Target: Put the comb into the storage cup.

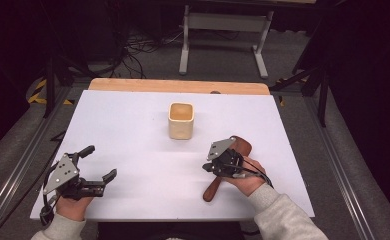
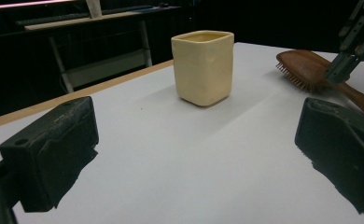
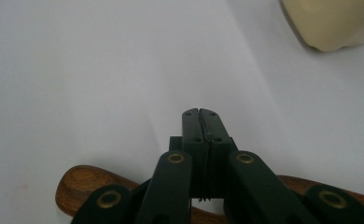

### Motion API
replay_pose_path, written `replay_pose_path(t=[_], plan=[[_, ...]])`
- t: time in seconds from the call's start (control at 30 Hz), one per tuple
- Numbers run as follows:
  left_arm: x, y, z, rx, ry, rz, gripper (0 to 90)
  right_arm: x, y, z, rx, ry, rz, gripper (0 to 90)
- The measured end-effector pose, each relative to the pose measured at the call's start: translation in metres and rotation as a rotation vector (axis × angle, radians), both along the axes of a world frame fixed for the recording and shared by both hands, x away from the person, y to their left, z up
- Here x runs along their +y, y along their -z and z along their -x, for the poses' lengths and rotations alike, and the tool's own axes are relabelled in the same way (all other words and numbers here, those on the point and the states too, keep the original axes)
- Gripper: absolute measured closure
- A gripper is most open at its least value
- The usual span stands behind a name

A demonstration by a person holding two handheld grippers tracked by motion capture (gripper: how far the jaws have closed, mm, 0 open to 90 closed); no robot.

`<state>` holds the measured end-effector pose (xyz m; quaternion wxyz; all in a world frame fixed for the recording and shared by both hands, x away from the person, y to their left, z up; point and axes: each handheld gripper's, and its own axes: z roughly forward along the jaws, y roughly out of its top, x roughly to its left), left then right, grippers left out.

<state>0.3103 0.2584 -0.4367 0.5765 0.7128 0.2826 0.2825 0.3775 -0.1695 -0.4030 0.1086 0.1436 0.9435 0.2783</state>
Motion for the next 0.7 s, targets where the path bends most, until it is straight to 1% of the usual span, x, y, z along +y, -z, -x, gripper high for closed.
replay_pose_path(t=[0.17, 0.2, 0.23, 0.3, 0.33, 0.4, 0.43, 0.47, 0.5, 0.6, 0.63, 0.7], plan=[[0.0, 0.0, 0.0, 0.005, -0.003, 0.002, 0.4, 0.004, 0.005, -0.001, 0.022, -0.015, 0.052, 89.9], [0.0, 0.0, 0.0, 0.005, -0.004, 0.001, 0.4, 0.005, 0.006, -0.002, 0.033, -0.018, 0.06, 89.9], [0.0, 0.0, 0.0, 0.004, -0.003, 0.003, 0.4, 0.005, 0.007, -0.002, 0.034, -0.012, 0.071, 89.9], [0.001, 0.0, -0.001, 0.003, -0.002, 0.004, 0.4, 0.006, 0.009, -0.003, 0.055, -0.019, 0.093, 89.9], [0.001, 0.001, -0.001, 0.005, -0.001, 0.003, 0.4, 0.007, 0.01, -0.003, 0.058, -0.023, 0.098, 89.9], [0.001, 0.001, -0.002, 0.008, 0.001, -0.006, 0.3, 0.008, 0.012, -0.002, 0.077, -0.026, 0.119, 89.9], [0.001, 0.001, -0.002, 0.008, 0.003, -0.001, 0.4, 0.008, 0.013, -0.002, 0.083, -0.02, 0.128, 89.9], [0.001, 0.001, -0.002, 0.007, 0.003, -0.001, 0.4, 0.008, 0.014, -0.002, 0.087, -0.033, 0.134, 89.9], [0.001, 0.001, -0.002, 0.006, 0.002, 0.0, 0.4, 0.008, 0.015, -0.002, 0.096, -0.034, 0.144, 89.9], [0.0, 0.001, -0.002, 0.013, 0.0, 0.006, 0.4, 0.009, 0.016, 0.0, 0.119, -0.038, 0.183, 89.9], [0.0, 0.001, -0.002, 0.011, 0.001, 0.003, 0.4, 0.009, 0.016, 0.001, 0.131, -0.032, 0.191, 89.9], [0.0, 0.001, -0.002, 0.009, 0.004, 0.004, 0.4, 0.008, 0.015, 0.002, 0.141, -0.036, 0.202, 89.9]])
